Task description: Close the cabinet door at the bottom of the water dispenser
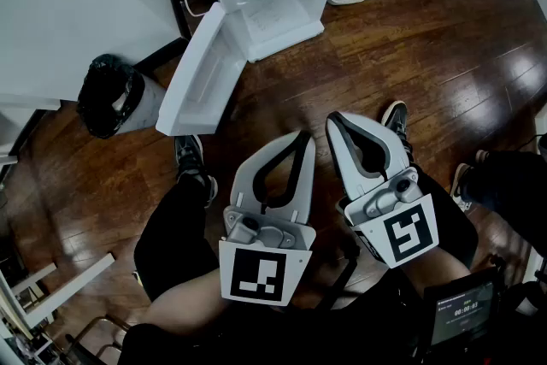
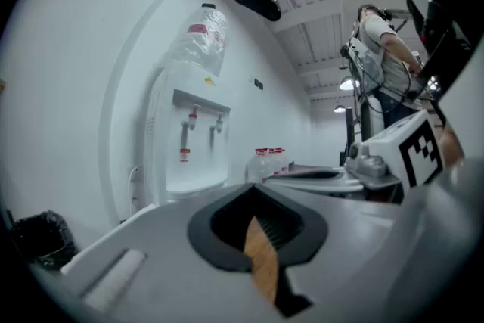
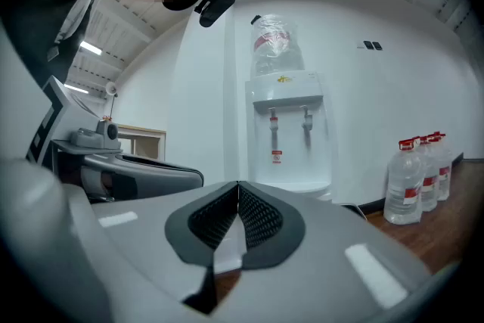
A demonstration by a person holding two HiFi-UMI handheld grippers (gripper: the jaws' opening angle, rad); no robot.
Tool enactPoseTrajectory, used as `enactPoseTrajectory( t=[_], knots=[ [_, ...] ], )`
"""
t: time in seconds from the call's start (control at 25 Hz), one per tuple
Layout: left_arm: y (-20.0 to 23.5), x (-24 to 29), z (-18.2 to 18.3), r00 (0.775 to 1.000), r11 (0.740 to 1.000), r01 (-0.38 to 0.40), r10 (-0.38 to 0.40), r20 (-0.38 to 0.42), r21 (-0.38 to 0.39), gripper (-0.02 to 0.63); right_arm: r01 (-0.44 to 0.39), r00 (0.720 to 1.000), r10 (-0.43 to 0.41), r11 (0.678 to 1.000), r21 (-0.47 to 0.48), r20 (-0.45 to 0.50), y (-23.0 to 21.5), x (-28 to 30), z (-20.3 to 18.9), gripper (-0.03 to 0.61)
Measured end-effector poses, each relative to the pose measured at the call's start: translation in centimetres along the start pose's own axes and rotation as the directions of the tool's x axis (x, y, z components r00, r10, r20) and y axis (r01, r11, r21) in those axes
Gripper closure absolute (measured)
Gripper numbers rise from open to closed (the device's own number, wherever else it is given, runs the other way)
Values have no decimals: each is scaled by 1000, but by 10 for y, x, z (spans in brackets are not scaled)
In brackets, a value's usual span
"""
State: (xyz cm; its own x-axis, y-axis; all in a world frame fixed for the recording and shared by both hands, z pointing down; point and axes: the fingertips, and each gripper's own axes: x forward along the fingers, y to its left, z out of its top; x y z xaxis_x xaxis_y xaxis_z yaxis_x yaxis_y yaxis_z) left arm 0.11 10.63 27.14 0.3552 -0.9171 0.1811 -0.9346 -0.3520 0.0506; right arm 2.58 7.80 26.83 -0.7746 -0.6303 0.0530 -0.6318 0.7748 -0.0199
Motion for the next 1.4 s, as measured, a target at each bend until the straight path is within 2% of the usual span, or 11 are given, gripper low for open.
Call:
enactPoseTrajectory(
  t=[0.2, 0.36, 0.48, 0.56, 0.64, 0.72, 0.8, 0.88, 1.08, 1.24, 1.4],
  knots=[
    [-1, -1, 1, 1000, 1000, 3, -3, 3, -16, 594, -7, 1000, 8, 1000, 24, -18, 4, 0, -4, 574],
    [8, 0, 2, 1000, 1000, -10, 10, 13, 19, 594, -13, 1000, 13, 1000, 3, -4, 1, 4, -1, 574],
    [36, 2, -27, 991, 998, -66, 68, -113, 24, 591, -9, 1000, 9, 1000, 16, -17, -5, 9, -6, 574],
    [70, 5, -47, 974, 988, -134, 146, -173, 80, 506, -7, 1000, 8, 999, 36, -27, -9, 15, -11, 574],
    [117, 5, -68, 942, 959, -234, 264, -206, 160, 426, -5, 999, 7, 999, 50, -39, -12, 22, -16, 574],
    [166, -3, -91, 878, 918, -344, 389, -279, 197, 381, -3, 999, 7, 997, 72, -47, -15, 29, -19, 574],
    [203, -11, -111, 811, 881, -424, 472, -346, 209, 380, -1, 999, 6, 993, 118, -43, -19, 36, -16, 574],
    [225, -14, -123, 775, 865, -457, 502, -383, 208, 378, 0, 999, 5, 985, 170, -32, -24, 45, -8, 574],
    [244, -9, -132, 754, 873, -453, 484, -443, 183, 348, -17, 1000, 20, 986, 167, -21, -34, 73, 6, 574],
    [254, -6, -136, 745, 874, -452, 480, -463, 180, 321, -48, 997, 56, 986, 163, -46, -34, 92, -2, 574],
    [260, -4, -153, 732, 889, -431, 443, -518, 153, 310, -93, 992, 106, 982, 167, -69, -31, 114, -10, 574]
  ],
)
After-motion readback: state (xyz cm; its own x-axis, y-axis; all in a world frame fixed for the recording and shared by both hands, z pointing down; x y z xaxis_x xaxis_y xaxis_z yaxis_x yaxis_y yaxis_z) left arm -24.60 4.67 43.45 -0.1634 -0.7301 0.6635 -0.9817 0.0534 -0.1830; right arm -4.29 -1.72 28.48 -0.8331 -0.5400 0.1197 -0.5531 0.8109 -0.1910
